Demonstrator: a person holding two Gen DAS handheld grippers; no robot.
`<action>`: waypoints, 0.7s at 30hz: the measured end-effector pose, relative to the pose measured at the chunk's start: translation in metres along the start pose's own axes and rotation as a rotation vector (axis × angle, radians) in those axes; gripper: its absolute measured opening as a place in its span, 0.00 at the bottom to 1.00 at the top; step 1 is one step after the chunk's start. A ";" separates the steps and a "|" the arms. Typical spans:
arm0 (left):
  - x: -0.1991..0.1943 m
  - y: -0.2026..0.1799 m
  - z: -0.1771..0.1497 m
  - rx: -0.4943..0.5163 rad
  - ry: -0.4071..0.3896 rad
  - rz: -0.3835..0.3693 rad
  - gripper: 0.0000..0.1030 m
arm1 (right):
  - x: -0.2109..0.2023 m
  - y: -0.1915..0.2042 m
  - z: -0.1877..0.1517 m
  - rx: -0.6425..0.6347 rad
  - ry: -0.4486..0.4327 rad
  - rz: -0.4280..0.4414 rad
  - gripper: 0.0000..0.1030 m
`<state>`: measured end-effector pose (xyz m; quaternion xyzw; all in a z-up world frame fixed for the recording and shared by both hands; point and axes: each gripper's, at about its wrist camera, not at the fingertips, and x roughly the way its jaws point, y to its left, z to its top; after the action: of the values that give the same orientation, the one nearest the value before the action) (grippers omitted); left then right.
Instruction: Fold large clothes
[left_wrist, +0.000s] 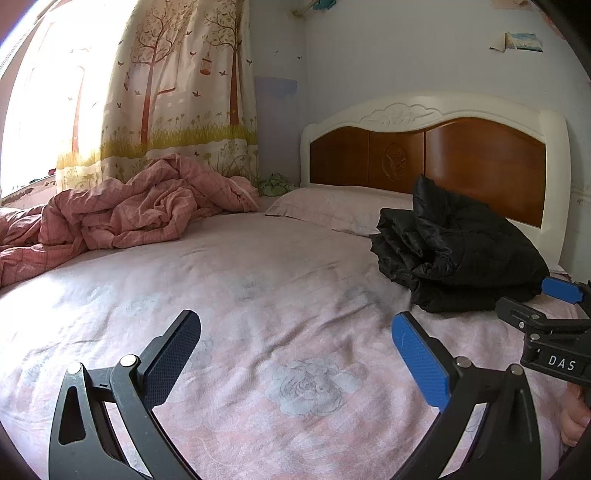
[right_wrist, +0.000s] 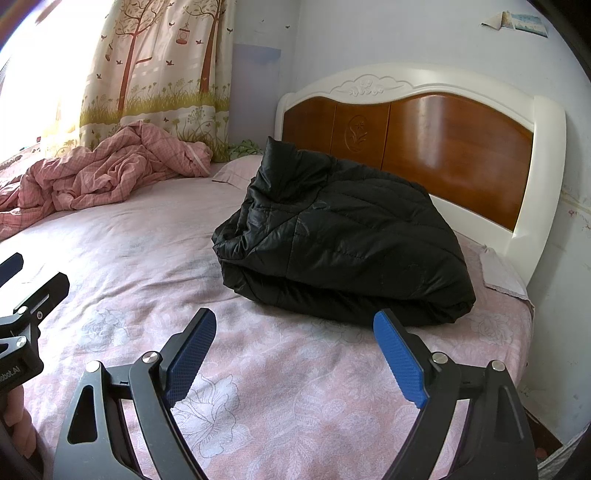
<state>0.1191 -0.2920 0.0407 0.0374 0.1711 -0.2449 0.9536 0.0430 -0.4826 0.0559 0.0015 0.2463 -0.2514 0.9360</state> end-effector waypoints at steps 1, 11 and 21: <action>-0.001 0.000 0.000 0.001 -0.001 0.000 1.00 | 0.000 0.000 0.000 0.000 0.000 0.000 0.86; 0.001 -0.001 -0.001 0.000 0.005 0.000 1.00 | 0.000 0.000 0.000 0.000 0.001 0.000 0.86; 0.001 0.002 -0.002 -0.007 0.008 0.000 1.00 | 0.001 0.001 0.000 0.000 0.000 0.002 0.86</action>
<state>0.1205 -0.2904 0.0383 0.0351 0.1757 -0.2442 0.9530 0.0435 -0.4824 0.0553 0.0018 0.2464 -0.2506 0.9362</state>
